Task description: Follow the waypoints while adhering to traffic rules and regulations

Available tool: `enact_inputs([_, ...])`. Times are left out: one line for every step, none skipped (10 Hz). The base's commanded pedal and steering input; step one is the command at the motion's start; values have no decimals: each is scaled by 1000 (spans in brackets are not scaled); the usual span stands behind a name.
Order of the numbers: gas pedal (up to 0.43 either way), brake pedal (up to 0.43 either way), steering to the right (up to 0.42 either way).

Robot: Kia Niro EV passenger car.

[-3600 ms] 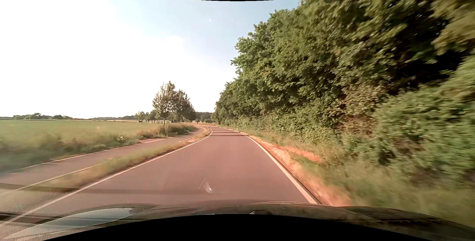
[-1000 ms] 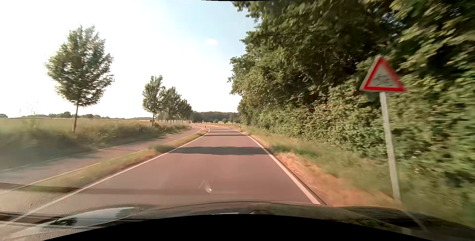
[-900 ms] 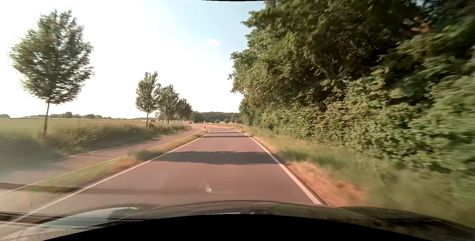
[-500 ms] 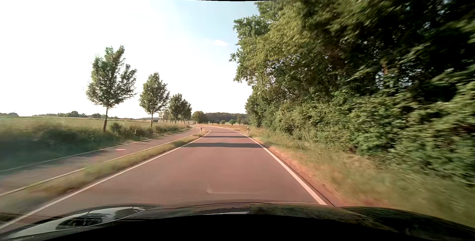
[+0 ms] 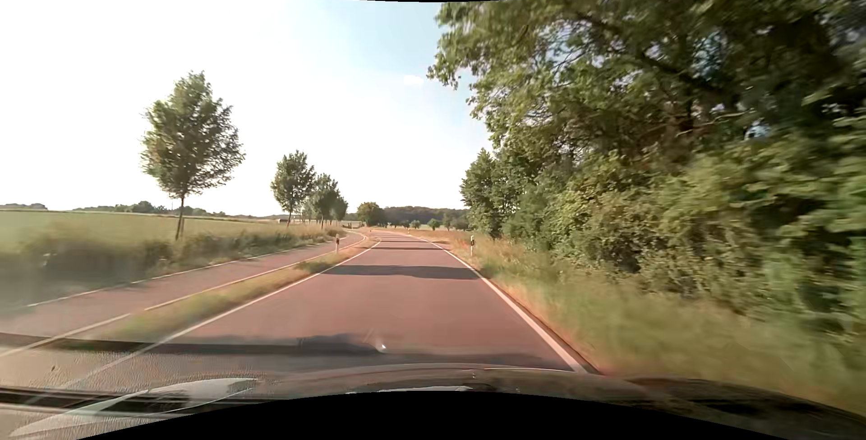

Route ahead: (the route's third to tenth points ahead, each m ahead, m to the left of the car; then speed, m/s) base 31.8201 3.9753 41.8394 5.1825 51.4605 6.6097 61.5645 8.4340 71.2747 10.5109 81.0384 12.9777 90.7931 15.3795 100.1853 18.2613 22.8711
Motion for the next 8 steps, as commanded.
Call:
enact_inputs([268,0,-24])
enact_inputs([268,0,-24])
enact_inputs([268,0,-24])
enact_inputs([268,0,-23])
enact_inputs([268,0,-21])
enact_inputs([268,0,-21])
enact_inputs([268,0,-21])
enact_inputs([268,0,-21])
